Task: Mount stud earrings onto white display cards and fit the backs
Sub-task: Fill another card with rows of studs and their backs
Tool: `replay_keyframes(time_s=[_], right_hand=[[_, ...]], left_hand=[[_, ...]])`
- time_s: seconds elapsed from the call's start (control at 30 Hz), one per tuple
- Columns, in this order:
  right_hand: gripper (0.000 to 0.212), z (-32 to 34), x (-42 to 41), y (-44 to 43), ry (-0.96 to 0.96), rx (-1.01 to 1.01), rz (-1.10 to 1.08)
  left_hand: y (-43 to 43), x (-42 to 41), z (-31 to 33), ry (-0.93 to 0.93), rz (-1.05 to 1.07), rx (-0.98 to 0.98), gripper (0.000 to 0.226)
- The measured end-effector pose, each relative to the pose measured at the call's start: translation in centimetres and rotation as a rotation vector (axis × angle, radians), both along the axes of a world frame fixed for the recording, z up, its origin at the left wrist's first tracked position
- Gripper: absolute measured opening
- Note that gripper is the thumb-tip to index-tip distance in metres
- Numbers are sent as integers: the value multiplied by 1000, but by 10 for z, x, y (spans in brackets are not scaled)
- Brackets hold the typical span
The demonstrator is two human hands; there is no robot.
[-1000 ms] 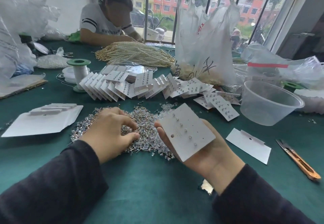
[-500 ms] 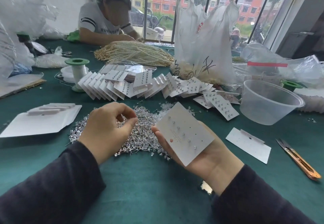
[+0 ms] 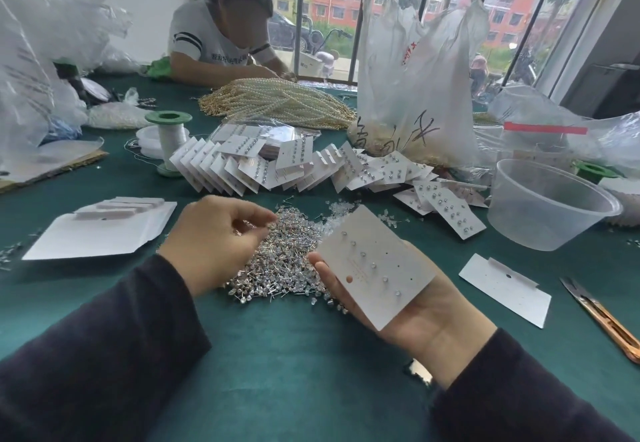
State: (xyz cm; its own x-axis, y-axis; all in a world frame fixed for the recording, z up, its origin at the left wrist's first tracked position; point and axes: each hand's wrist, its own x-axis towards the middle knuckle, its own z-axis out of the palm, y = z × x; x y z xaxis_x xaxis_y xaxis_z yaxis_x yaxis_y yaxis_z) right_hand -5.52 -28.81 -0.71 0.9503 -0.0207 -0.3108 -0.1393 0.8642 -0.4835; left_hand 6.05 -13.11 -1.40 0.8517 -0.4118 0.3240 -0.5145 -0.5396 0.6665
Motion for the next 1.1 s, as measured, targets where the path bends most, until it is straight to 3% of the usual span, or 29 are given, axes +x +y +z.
replay_keyframes(time_s=[0.1, 0.23, 0.33, 0.47, 0.63, 0.8, 0.87, 0.97, 1.1], right_hand=[[36, 2, -1, 0, -15, -14, 16], [40, 3, -2, 0, -18, -14, 28], [57, 1, -1, 0, -40, 20, 23], [72, 1, -1, -2, -46, 16, 19], [71, 2, 0, -2, -53, 4, 7], [73, 1, 0, -2, -56, 21, -1], [74, 2, -1, -2, -59, 26, 5], [75, 1, -1, -3, -64, 45, 12], [64, 0, -1, -1, -52, 0, 21]], left_hand=[[23, 19, 14, -45, 135, 162, 26], [48, 30, 25, 152, 103, 522, 53], [45, 26, 20, 140, 69, 635, 40], [37, 26, 16, 49, 80, 536, 6], [38, 27, 17, 11, 133, 472, 12], [39, 32, 18, -70, 197, 287, 11], [36, 32, 18, 79, 151, 62, 12], [30, 23, 21, 342, -93, -271, 13], [16, 9, 13, 374, -225, -306, 12]])
